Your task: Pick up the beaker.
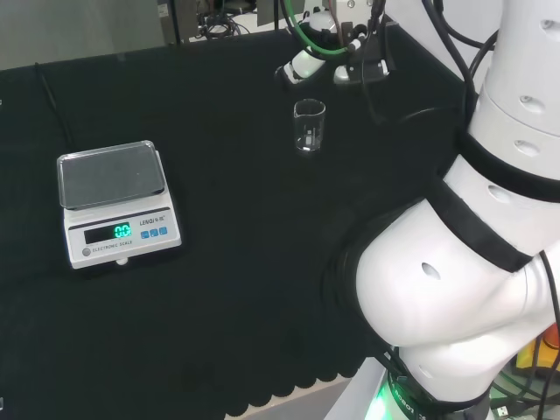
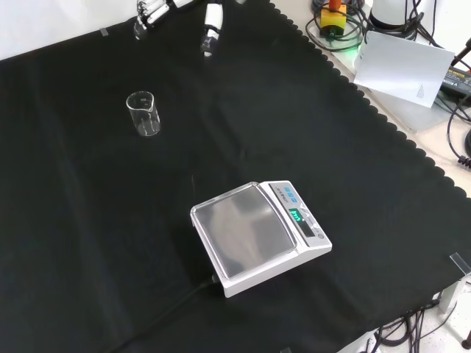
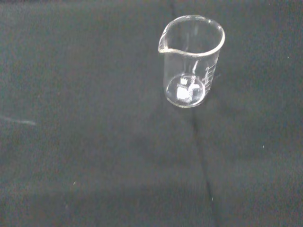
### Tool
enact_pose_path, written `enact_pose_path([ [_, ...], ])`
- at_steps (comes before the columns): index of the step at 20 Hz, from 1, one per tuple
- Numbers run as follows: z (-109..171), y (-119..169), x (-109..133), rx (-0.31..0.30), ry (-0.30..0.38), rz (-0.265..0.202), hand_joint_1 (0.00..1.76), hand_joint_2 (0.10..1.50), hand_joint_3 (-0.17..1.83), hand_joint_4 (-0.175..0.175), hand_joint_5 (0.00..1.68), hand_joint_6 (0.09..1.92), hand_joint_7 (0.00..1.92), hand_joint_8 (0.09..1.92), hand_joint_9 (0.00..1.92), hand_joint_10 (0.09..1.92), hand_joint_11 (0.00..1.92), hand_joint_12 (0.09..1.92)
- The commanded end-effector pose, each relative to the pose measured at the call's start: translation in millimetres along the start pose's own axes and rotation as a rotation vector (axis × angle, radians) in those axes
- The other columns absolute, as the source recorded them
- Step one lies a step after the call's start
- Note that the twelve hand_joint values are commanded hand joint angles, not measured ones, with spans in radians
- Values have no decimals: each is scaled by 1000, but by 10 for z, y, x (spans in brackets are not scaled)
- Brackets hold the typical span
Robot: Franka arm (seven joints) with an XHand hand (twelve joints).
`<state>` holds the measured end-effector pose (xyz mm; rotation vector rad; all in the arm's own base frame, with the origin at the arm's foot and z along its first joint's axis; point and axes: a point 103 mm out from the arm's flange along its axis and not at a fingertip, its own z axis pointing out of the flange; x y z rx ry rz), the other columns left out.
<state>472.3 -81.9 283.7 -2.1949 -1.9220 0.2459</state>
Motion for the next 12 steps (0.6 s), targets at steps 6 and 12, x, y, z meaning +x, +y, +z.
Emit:
enact_pose_path([
  [6, 810, 1001, -376, -13, 103, -19, 507, 715, 145, -5, 6, 87, 0, 344, 0, 616, 0, 1005],
  [12, 1032, 1271, -456, 21, 114, -1, 508, 720, 136, 3, 0, 87, 0, 320, 0, 594, 0, 985],
])
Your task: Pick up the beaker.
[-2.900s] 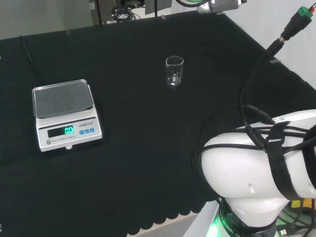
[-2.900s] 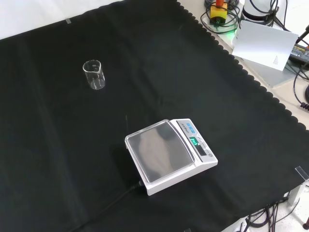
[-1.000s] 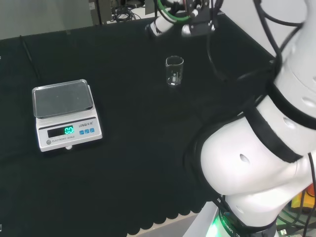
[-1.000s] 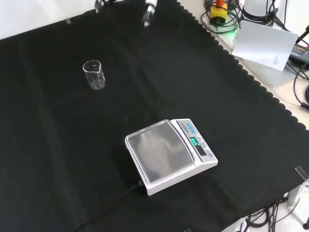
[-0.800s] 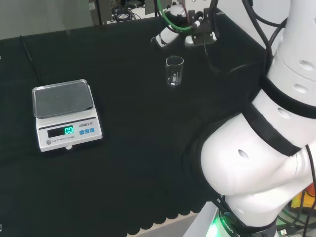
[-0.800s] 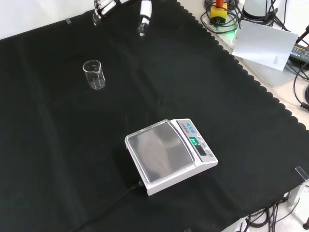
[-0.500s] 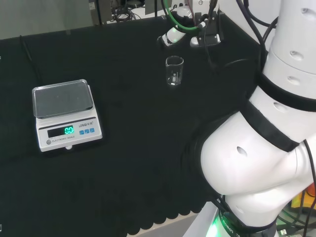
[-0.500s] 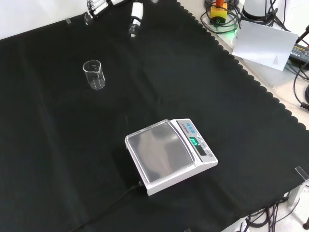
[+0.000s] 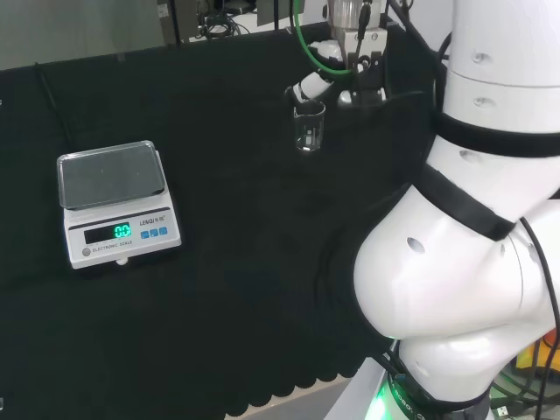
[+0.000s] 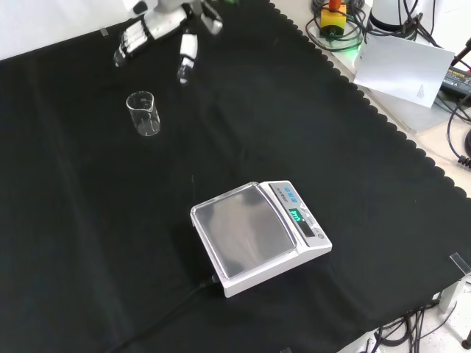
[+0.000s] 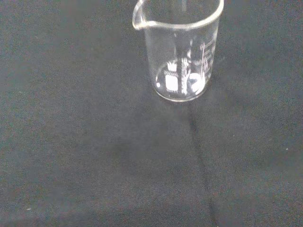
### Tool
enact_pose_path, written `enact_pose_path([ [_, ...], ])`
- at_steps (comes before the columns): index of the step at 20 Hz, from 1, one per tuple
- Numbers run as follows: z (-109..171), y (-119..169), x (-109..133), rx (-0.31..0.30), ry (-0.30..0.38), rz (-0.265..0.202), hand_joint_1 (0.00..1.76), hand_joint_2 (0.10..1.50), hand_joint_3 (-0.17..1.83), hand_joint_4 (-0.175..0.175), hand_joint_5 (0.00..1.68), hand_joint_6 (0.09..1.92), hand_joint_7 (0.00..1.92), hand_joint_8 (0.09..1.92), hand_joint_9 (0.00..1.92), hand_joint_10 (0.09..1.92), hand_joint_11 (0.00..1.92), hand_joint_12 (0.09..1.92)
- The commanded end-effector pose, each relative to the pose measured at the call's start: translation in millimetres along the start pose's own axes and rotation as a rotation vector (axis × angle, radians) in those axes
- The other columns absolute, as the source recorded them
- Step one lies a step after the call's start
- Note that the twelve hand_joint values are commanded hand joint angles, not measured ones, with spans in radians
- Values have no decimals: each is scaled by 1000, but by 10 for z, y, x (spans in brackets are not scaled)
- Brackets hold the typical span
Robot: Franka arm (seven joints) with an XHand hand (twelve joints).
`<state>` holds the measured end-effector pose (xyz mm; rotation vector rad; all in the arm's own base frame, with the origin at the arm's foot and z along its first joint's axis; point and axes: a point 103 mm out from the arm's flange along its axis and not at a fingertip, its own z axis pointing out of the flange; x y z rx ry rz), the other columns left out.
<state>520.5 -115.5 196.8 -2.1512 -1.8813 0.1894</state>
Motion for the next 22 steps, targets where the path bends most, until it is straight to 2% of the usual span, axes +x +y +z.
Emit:
enact_pose_path([
  [1, 328, 589, -216, -3, 47, 7, 508, 720, 135, 4, 0, 87, 0, 318, 0, 592, 0, 983],
  [7, 433, 844, -240, 21, 63, 5, 508, 722, 129, 7, 0, 87, 0, 306, 0, 581, 0, 960],
  [11, 520, 867, -309, 49, 43, -2, 508, 724, 126, 9, 0, 87, 0, 301, 0, 576, 0, 950],
  [22, 781, 946, -176, 101, 30, -6, 506, 725, 123, 13, 0, 87, 0, 296, 0, 570, 0, 943],
])
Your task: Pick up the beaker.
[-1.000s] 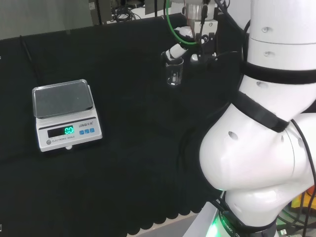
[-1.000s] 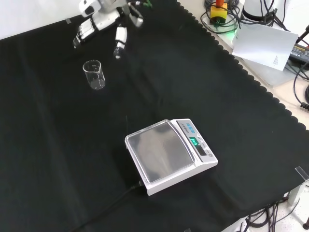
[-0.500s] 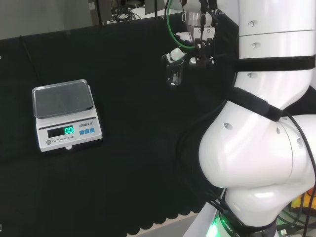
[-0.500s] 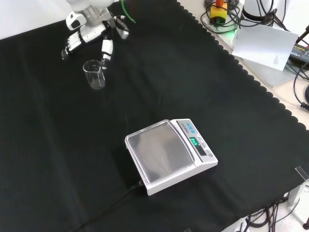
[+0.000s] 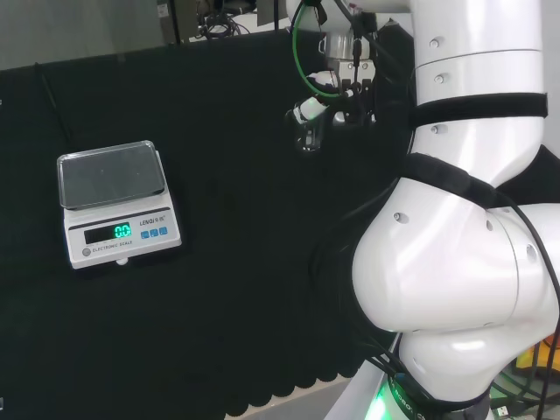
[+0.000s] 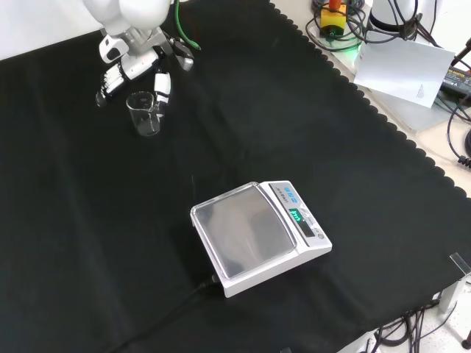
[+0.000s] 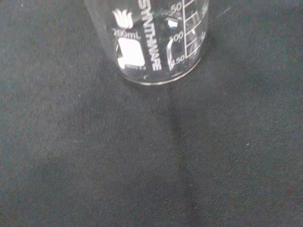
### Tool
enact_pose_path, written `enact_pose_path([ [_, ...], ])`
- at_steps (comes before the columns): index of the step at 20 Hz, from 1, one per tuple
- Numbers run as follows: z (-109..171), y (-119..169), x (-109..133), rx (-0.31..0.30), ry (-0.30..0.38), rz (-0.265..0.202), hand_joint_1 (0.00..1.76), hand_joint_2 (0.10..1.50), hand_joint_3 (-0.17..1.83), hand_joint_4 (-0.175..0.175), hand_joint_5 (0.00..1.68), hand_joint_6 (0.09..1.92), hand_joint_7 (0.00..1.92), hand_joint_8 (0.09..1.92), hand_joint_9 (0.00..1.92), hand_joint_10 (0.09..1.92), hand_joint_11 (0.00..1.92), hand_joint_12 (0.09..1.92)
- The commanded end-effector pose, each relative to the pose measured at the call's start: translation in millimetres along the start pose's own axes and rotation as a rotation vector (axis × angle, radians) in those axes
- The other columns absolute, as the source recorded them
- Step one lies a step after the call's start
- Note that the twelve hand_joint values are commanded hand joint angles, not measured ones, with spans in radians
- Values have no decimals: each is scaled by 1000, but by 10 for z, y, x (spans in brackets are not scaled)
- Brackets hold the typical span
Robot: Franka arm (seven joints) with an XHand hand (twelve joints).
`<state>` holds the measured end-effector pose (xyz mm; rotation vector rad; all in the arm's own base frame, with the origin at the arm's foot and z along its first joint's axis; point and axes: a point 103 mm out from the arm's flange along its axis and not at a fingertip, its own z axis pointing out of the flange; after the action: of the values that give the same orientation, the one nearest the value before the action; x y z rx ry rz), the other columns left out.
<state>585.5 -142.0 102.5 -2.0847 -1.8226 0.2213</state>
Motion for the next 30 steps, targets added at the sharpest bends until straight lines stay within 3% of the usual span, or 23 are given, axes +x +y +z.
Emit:
enact_pose_path([
  [1, 111, 42, 68, 22, -6, -3, 506, 725, 122, 14, 0, 87, 0, 296, 0, 570, 0, 943],
  [6, 191, 101, 136, 17, -17, -13, 513, 728, 121, 14, 1, 87, 0, 297, 0, 579, 0, 949],
  [7, 199, 102, 140, -1, -12, -10, 548, 739, 126, 14, 29, 87, 9, 345, 9, 644, 0, 1032],
  [10, 206, 107, 159, -63, -13, -2, 714, 760, 216, 18, 237, 87, 127, 638, 239, 793, 76, 1381],
  [12, 205, 120, 173, -78, -20, 3, 834, 721, 414, 21, 417, 146, 289, 785, 514, 774, 310, 1372],
  [14, 216, 130, 180, -91, -28, 6, 926, 663, 634, 20, 463, 591, 415, 894, 704, 777, 522, 1308],
  [16, 217, 143, 202, -102, -29, 11, 1000, 649, 758, -9, 489, 1006, 519, 1027, 851, 816, 739, 1215],
  [19, 207, 152, 210, -115, -24, 19, 1053, 659, 824, -50, 536, 1233, 606, 1216, 964, 869, 924, 1123],
  [21, 186, 148, 194, -120, -25, 24, 1067, 670, 834, -71, 578, 1277, 644, 1317, 989, 916, 987, 1092],
  [23, 149, 145, 185, -122, -23, 25, 1050, 878, 581, -47, 731, 1319, 669, 1390, 998, 963, 1024, 1080],
  [25, 71, 119, 171, -132, -24, 26, 1044, 1002, 396, -41, 789, 1317, 684, 1419, 1000, 988, 1037, 1075],
  [30, -255, 12, 253, -177, -47, 17, 1049, 1042, 321, -46, 820, 1299, 707, 1441, 1004, 1003, 1047, 1074],
])
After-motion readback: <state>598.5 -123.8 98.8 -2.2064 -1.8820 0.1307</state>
